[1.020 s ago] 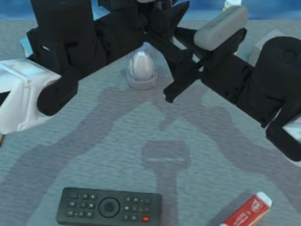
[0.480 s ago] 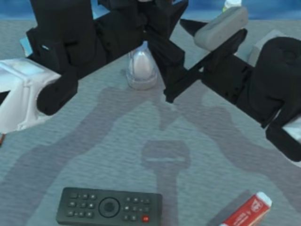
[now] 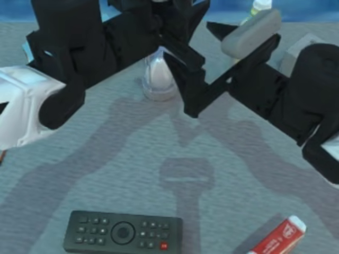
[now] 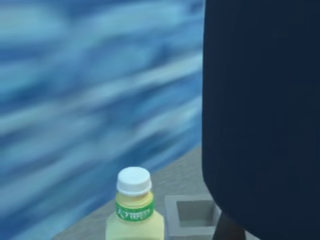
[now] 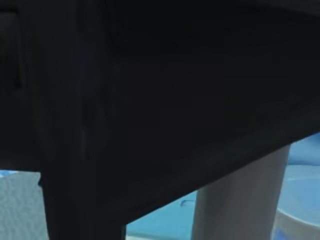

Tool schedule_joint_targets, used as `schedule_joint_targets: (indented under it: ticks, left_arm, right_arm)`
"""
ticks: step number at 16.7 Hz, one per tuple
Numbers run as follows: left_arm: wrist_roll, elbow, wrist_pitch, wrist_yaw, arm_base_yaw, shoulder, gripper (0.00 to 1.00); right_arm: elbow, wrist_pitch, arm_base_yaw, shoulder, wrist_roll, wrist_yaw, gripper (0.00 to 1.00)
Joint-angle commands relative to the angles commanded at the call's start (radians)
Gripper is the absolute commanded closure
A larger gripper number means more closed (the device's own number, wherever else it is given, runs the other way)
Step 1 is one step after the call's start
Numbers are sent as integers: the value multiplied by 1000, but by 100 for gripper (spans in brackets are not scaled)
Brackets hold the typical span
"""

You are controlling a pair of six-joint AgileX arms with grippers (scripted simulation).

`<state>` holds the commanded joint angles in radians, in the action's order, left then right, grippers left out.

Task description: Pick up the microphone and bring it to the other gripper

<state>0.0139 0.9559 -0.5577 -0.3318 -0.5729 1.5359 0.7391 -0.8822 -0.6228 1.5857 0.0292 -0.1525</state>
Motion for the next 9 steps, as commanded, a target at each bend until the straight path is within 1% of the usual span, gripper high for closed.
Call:
schedule_joint_targets:
  ticks: [2,6,7,9]
  left_arm:
    - [1,-19,4,-29,34,-19,100]
    - [4,-63,8,-109,122,-71,100]
    - [4,-71,9,-123,139,-80,100]
    - [3,-77,10,-132,151,-86,100]
  right_arm:
    - [-56,6,11,-59,1,-7,0]
    - [-201,19,27,-224,1,-36,0]
    - [-222,20,29,-246,1,-41,0]
    - [-235,20,30,-259,1,-45,0]
